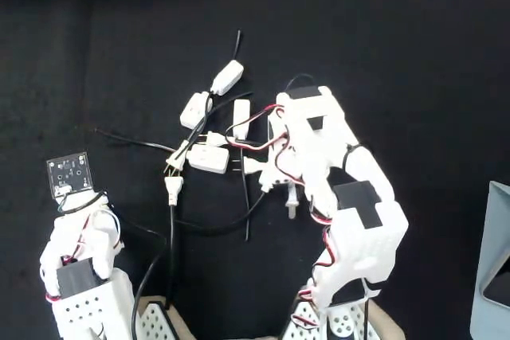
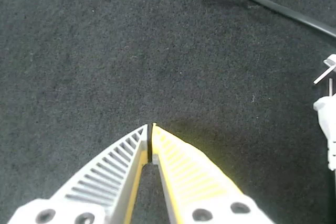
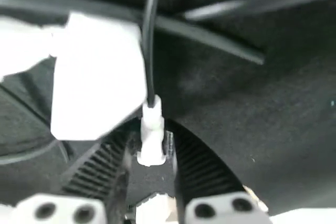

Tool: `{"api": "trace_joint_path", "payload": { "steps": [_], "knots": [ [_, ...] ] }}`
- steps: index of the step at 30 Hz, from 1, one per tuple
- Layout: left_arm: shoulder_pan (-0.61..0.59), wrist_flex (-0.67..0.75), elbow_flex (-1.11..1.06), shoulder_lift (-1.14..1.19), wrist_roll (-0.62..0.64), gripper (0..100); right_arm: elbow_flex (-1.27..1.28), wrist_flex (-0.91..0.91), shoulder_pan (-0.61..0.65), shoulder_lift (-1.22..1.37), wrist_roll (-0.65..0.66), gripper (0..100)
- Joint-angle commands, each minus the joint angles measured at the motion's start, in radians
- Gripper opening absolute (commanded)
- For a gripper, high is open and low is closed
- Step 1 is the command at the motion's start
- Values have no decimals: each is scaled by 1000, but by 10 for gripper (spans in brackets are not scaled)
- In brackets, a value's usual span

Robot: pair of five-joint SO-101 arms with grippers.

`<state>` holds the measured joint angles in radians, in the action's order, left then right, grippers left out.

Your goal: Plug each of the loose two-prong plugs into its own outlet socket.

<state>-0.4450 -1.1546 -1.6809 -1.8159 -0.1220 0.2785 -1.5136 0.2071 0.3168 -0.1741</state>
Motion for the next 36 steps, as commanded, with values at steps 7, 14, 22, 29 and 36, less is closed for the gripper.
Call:
{"api": "trace_joint_path", "payload": {
  "steps": [7,14,22,29,36],
  "knots": [
    [-7,21,25,-5,0,30,-44,-129,15,-361,66,11],
    [62,23,194,-5,3,30,-24,-140,20,-644,64,11],
    [232,129,311,-5,74,30,97,-133,198,-877,-34,11],
    [245,376,242,-5,282,33,124,-94,362,-1072,-52,11],
    [323,446,249,-5,292,33,321,117,508,-1211,11,11]
  ]
}}
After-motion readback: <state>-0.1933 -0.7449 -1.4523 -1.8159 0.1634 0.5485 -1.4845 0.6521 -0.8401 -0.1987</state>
